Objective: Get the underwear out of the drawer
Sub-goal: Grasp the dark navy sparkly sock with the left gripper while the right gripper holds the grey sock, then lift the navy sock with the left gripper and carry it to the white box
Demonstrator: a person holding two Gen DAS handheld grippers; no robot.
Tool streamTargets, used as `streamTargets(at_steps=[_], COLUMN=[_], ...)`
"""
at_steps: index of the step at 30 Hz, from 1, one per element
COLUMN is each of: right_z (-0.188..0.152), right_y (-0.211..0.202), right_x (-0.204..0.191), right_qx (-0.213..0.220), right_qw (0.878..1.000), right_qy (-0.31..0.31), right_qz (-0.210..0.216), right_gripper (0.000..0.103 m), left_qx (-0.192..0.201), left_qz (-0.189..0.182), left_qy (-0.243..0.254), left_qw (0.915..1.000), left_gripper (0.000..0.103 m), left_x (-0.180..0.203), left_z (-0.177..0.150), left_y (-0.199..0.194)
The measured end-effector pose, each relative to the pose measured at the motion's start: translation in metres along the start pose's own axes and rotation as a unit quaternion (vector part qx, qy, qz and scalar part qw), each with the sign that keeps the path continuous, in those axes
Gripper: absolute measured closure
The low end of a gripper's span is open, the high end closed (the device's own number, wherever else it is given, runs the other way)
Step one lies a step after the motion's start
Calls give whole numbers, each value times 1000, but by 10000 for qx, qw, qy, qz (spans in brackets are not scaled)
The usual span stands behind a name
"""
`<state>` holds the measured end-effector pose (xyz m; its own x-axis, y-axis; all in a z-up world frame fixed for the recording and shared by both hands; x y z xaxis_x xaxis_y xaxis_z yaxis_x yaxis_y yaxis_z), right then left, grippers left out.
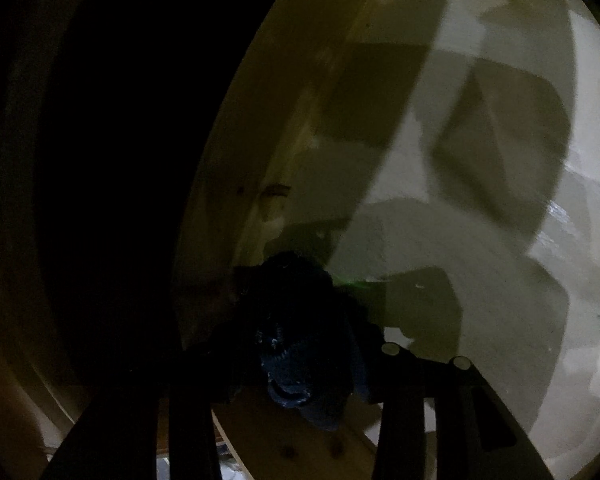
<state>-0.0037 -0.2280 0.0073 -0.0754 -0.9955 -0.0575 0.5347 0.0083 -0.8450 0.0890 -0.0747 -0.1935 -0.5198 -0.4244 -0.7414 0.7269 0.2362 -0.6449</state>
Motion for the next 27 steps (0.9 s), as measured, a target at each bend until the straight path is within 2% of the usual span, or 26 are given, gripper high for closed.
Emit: streamTargets(at_steps=[3,4,8,10,17,21,25,27], right_z=[0,0,0,0,1,1,1,1], right_y=[0,0,1,1,-1,-1,-2,-2], right_x=[0,0,0,0,0,-1,-3,-3], right_qx=[-12,-17,-33,-32,-27,-12,-13,-23], right_qw=[10000,10000,10000,10000,10000,9999,9999,9998], right_qy=[-9,-12,-23,-32,-37,-42,-58,-69], right_qz=[6,5,23,30,65,105,152,172], right_gripper=[85,85,85,85,85,85,85,85], left_qx=[5,2,-37,-92,-122,-243,-407,-513], left_qz=[-51,-84,-111,-209,-580,-1073,-1755,-2183], left_qy=[-33,-27,226,184,-86,-217,-449,-605], left_qw=[10000,10000,9997,9996,9982,9937,9826,9727], left_gripper=[67,73,83,89,91,91,91,91], left_x=[-4,-4,-4,-4,-13,-15,-21,-21], left_z=[-6,-7,-5,-5,-12,-17,-21,-25], left_y=[1,1,6,6,3,-6,-18,-24])
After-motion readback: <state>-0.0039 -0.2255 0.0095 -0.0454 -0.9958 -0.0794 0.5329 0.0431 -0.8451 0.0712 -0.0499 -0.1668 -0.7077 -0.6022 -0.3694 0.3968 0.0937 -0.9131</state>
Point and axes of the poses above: each gripper's, at about its wrist camera, not at the fingertips, and y roughly the way its jaws point, x to its right, z to its top, the point moved 5 cm from there along y, roughly the way its jaws point, and after that the axes turned 7 degrees about -y, right-handed, at the moved point
